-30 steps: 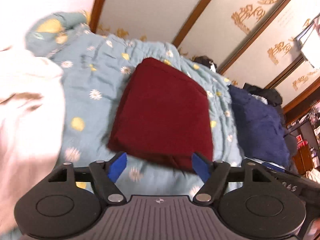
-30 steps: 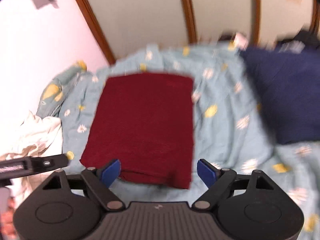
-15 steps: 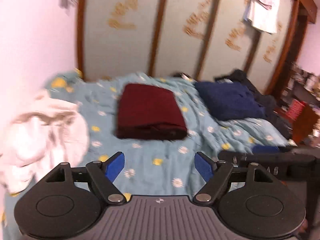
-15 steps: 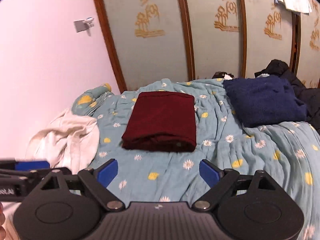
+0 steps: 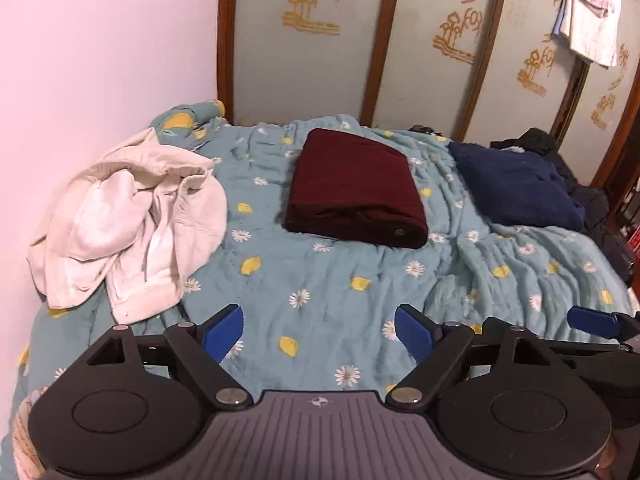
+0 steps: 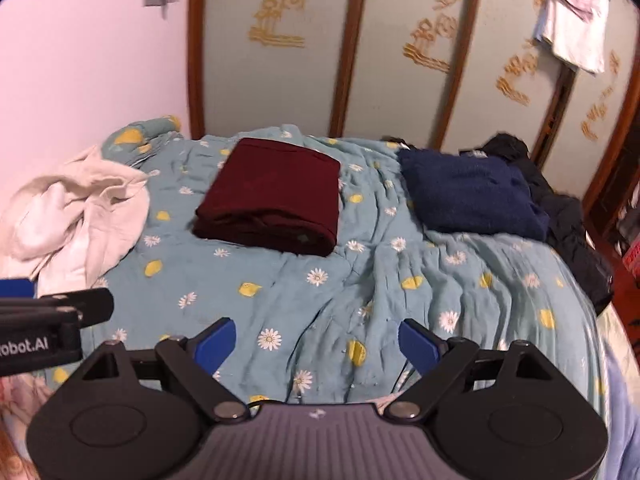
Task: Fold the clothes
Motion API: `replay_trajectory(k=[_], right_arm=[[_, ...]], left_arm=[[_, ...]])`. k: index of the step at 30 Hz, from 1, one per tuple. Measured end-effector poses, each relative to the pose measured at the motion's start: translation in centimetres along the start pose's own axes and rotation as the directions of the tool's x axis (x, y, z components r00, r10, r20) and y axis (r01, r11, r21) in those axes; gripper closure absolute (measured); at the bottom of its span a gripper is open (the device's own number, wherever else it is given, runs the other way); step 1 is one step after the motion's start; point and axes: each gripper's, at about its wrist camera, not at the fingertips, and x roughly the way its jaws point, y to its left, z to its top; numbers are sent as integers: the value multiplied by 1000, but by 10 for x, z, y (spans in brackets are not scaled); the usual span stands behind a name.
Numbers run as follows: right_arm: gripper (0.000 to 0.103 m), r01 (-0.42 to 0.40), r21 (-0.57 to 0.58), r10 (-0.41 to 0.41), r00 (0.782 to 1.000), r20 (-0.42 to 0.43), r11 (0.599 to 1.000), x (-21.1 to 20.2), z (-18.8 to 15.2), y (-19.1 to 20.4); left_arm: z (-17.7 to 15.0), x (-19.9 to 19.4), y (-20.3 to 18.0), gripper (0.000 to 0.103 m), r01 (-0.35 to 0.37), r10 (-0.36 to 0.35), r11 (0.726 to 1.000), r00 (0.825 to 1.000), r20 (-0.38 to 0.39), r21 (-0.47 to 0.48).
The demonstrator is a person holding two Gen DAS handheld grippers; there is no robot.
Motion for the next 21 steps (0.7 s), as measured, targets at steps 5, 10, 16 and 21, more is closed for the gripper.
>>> replay_trajectory(k=[5,10,16,21], right_arm=[[14,41,12,-41,999,-12,999,6,-2,0],[14,7,19,-7,1000,-28,1000,5,1,-2],[14,-7,32,8,999,-40,999,5,4,-3],[14,-11,32,13,999,-44,999,6,4,-1]], left_arm=[[2,5,4,20,-3,2,1000,1000,-23,-24],[3,3,9,20,-15,14,999,1000,-19,-36],[4,4,11,20,-34,33,999,999,-30,-36],[6,7,10,20,-29,28,999,999,-35,-28]])
